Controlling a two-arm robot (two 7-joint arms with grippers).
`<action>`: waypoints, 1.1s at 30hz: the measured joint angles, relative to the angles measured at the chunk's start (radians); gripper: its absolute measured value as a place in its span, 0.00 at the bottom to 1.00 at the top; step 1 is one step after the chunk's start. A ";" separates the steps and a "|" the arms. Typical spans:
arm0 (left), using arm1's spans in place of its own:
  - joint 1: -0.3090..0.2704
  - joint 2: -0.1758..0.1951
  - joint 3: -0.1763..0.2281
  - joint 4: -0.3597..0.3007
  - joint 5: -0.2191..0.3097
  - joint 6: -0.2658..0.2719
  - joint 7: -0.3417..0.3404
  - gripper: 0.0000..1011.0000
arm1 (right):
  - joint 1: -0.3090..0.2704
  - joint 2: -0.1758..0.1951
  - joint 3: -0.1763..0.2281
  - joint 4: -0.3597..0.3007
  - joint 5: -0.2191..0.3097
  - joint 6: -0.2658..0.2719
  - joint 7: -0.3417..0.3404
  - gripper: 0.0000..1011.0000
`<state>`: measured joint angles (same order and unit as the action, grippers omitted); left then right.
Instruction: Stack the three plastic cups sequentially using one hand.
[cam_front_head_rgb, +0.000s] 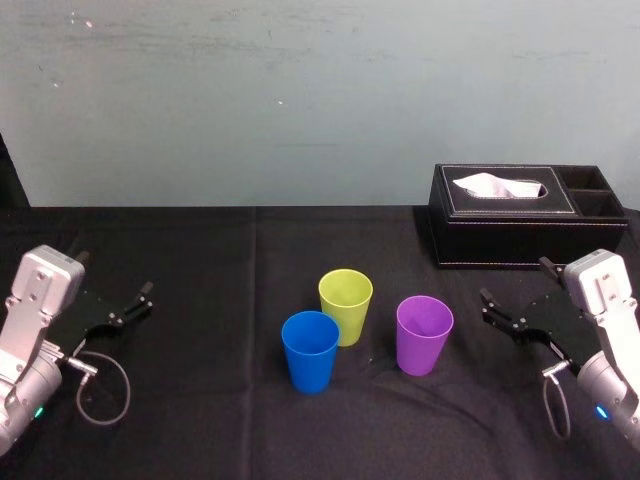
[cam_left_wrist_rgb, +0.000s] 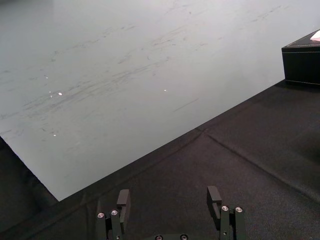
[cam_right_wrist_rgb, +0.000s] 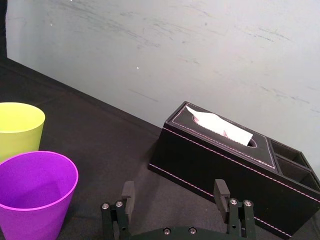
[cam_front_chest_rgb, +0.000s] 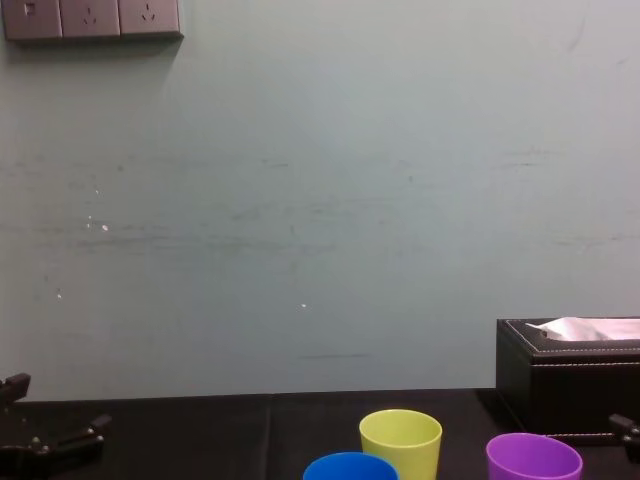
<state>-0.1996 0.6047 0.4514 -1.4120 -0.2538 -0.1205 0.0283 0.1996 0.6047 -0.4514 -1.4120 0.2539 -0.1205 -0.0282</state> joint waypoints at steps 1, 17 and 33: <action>0.000 0.000 0.000 0.000 0.000 0.000 0.000 0.99 | 0.000 0.000 0.000 0.000 0.000 0.000 0.000 0.99; 0.000 0.000 0.000 0.000 0.000 0.000 0.000 0.99 | 0.000 0.000 0.000 0.000 0.000 0.000 0.000 0.99; 0.000 0.000 0.000 0.000 0.000 0.000 0.000 0.99 | 0.000 0.000 0.000 0.000 0.000 0.000 0.000 0.99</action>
<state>-0.1995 0.6047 0.4514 -1.4120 -0.2539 -0.1205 0.0283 0.1996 0.6047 -0.4514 -1.4120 0.2539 -0.1205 -0.0283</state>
